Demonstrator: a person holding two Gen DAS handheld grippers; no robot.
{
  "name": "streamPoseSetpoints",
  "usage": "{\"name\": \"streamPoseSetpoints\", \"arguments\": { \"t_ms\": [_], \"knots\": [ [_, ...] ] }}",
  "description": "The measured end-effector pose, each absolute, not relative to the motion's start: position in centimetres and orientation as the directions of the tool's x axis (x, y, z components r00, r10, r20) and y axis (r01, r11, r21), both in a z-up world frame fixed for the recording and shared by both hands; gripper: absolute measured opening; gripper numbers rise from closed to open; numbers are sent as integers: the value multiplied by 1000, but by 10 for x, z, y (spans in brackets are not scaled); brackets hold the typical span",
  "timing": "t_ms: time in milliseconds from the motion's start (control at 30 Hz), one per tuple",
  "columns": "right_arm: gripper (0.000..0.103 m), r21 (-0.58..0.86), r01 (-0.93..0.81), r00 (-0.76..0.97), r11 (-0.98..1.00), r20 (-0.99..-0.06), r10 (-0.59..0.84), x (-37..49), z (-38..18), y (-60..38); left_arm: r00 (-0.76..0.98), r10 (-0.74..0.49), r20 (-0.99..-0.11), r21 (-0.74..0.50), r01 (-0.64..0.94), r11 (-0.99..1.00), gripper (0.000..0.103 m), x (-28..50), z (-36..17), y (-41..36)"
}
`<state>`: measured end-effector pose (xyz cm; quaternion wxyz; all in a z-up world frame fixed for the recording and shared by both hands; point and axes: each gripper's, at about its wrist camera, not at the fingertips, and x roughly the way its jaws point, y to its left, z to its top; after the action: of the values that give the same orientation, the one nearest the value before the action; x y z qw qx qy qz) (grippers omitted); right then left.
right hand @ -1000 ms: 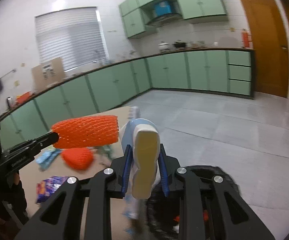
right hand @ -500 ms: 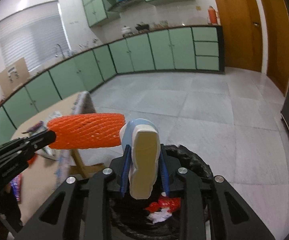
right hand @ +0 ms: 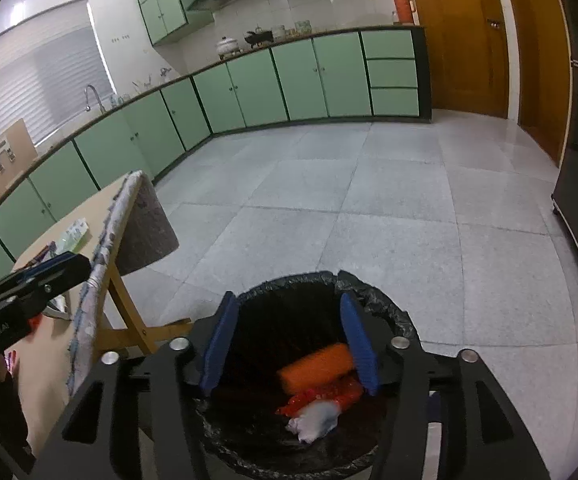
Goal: Collect trash
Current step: 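Open both grippers over the black bin to drop mesh and cup, then move both grippers back from the bin to the table, then grasp the blue snack bag with the left gripper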
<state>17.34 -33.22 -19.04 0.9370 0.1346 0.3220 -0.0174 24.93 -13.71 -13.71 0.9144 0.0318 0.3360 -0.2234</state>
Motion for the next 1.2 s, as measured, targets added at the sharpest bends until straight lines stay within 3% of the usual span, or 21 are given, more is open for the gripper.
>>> {"name": "streamPoseSetpoints", "arguments": {
  "t_ms": [100,200,667,1200],
  "knots": [
    [77,235,89,821,968,-567,62,167,-175,-318,698,-382,-606,-101,409,907,50,240,-127,-120],
    [82,219,34,845,975,-527,89,160,-159,-294,725,-367,-582,-115,373,920,54,227,-116,-93],
    [83,188,-222,841,957,-460,285,131,-142,-164,789,-151,-596,-60,144,988,63,152,-115,64],
    [83,79,-326,821,942,-470,324,105,-137,-102,735,-127,-666,-115,68,991,74,114,-161,116]
  ]
}}
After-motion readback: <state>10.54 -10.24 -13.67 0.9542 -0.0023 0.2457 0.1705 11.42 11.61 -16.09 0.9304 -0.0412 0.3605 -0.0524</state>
